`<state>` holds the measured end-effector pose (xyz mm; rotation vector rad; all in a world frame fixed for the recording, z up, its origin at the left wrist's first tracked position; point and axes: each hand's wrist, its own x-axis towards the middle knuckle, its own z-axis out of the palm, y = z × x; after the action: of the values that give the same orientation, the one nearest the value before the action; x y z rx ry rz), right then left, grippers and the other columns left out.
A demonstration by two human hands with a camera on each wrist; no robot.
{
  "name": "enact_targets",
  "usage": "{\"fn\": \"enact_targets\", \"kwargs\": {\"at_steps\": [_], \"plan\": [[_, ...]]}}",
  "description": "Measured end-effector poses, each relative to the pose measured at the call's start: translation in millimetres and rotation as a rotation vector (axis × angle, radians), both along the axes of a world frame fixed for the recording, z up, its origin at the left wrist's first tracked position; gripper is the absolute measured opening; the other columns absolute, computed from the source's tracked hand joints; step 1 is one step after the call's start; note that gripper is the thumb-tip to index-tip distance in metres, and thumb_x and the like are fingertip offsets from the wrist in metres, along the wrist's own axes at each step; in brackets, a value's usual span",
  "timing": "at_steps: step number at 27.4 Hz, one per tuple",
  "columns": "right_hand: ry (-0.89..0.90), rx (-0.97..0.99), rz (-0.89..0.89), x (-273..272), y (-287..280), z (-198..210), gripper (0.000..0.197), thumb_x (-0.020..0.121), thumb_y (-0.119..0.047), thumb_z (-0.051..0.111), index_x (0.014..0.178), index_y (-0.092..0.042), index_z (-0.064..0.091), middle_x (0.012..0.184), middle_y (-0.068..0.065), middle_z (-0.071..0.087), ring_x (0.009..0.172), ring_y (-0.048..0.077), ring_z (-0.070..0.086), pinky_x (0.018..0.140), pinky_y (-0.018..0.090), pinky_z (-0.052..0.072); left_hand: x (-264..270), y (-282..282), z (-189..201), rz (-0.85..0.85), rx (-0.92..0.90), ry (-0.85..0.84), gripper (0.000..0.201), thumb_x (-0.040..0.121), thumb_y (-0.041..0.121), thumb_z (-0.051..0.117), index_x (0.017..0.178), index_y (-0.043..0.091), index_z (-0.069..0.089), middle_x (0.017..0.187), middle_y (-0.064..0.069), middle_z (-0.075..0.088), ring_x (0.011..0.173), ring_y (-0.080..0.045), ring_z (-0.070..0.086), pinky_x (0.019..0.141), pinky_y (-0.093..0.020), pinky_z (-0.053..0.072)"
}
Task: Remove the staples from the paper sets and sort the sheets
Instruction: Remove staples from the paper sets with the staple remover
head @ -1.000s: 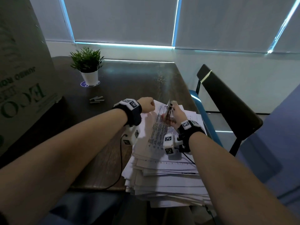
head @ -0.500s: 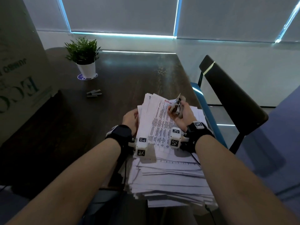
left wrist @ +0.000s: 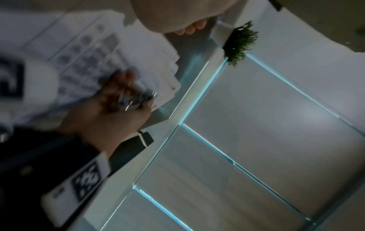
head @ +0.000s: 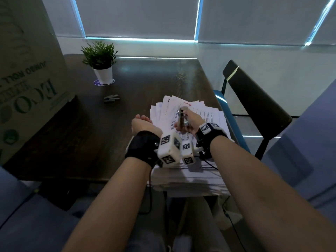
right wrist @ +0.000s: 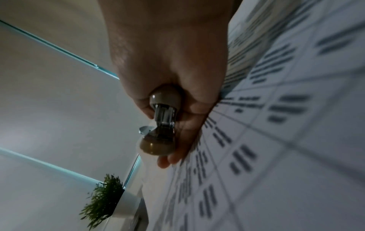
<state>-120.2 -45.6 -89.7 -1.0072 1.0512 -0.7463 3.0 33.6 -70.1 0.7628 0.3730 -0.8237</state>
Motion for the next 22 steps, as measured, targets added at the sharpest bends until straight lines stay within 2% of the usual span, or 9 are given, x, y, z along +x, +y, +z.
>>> {"fn": "enact_targets", "kwargs": {"at_steps": [2,4,6,10,12,14,17,19,22], "plan": [[-0.021,0.045,0.077,-8,15,3,0.026,0.098,-0.03,0.052,0.109,-0.006,0.048,0.088,0.019,0.058,0.049,0.024,0.064,0.046,0.028,0.053,-26,0,0,0.014,-0.01,-0.012,0.025,0.094,0.013,0.035,0.079,0.019,0.054,0.072,0.003,0.049,0.062,-0.013,0.045,0.06,-0.022,0.04],[-0.019,0.07,0.135,-23,26,7,0.016,0.099,-0.023,0.051,0.095,-0.007,0.05,0.074,0.014,0.055,0.042,0.021,0.06,0.043,0.025,0.051,-51,-5,1,-0.003,0.015,-0.081,0.022,0.087,0.012,0.04,0.078,0.019,0.06,0.081,0.001,0.058,0.076,-0.017,0.056,0.079,-0.035,0.051],[0.023,0.035,0.14,-40,34,8,0.017,0.1,-0.02,0.049,0.09,-0.006,0.052,0.067,0.01,0.055,0.041,0.019,0.059,0.041,0.024,0.05,-68,-12,-2,0.013,0.073,-0.195,0.029,0.084,0.007,0.04,0.072,0.021,0.062,0.097,-0.005,0.064,0.094,-0.028,0.06,0.09,-0.046,0.05],[0.087,-0.064,-0.035,-69,35,2,0.035,0.093,-0.035,0.059,0.101,-0.001,0.057,0.074,0.018,0.066,0.062,0.032,0.067,0.075,0.046,0.059,-71,-31,-24,0.001,0.247,-0.524,0.038,0.087,0.001,0.039,0.073,0.03,0.059,0.12,-0.014,0.06,0.105,-0.032,0.059,0.087,-0.032,0.049],[0.098,-0.077,-0.126,-83,32,0,0.042,0.096,-0.042,0.055,0.102,-0.001,0.058,0.077,0.021,0.068,0.057,0.031,0.067,0.066,0.041,0.06,-73,-36,-33,-0.027,0.372,-0.713,0.032,0.083,0.009,0.041,0.086,0.029,0.065,0.124,-0.009,0.059,0.113,-0.03,0.057,0.098,-0.04,0.046],[0.057,-0.053,-0.156,-93,30,-1,0.042,0.099,-0.044,0.051,0.103,-0.003,0.057,0.082,0.02,0.064,0.052,0.026,0.065,0.047,0.028,0.053,-79,-36,-35,-0.058,0.53,-0.874,0.033,0.086,0.011,0.045,0.107,0.022,0.067,0.13,-0.006,0.055,0.126,-0.026,0.047,0.115,-0.041,0.027],[0.048,-0.041,-0.143,-100,25,-3,0.037,0.099,-0.04,0.052,0.103,-0.004,0.057,0.09,0.019,0.061,0.06,0.026,0.067,0.054,0.032,0.058,-77,-44,-31,-0.333,0.734,-1.035,0.04,0.092,0.021,0.046,0.131,0.017,0.053,0.149,-0.009,0.035,0.143,-0.025,0.02,0.119,-0.038,0.003],[0.067,-0.041,-0.118,-100,23,-1,0.032,0.097,-0.036,0.055,0.097,-0.004,0.057,0.091,0.019,0.062,0.064,0.027,0.067,0.066,0.038,0.059,-70,-49,-27,-0.565,0.875,-1.152,0.051,0.09,0.029,0.045,0.14,0.015,0.04,0.153,-0.011,0.024,0.144,-0.029,0.015,0.118,-0.043,0.009],[0.12,-0.036,-0.039,-98,14,2,0.026,0.096,-0.03,0.058,0.095,-0.004,0.058,0.082,0.017,0.062,0.064,0.027,0.066,0.072,0.039,0.059,-51,-55,-21,-0.782,1.042,-1.366,0.066,0.084,0.042,0.05,0.14,0.014,0.031,0.146,-0.013,0.028,0.134,-0.034,0.027,0.107,-0.047,0.026]]}}
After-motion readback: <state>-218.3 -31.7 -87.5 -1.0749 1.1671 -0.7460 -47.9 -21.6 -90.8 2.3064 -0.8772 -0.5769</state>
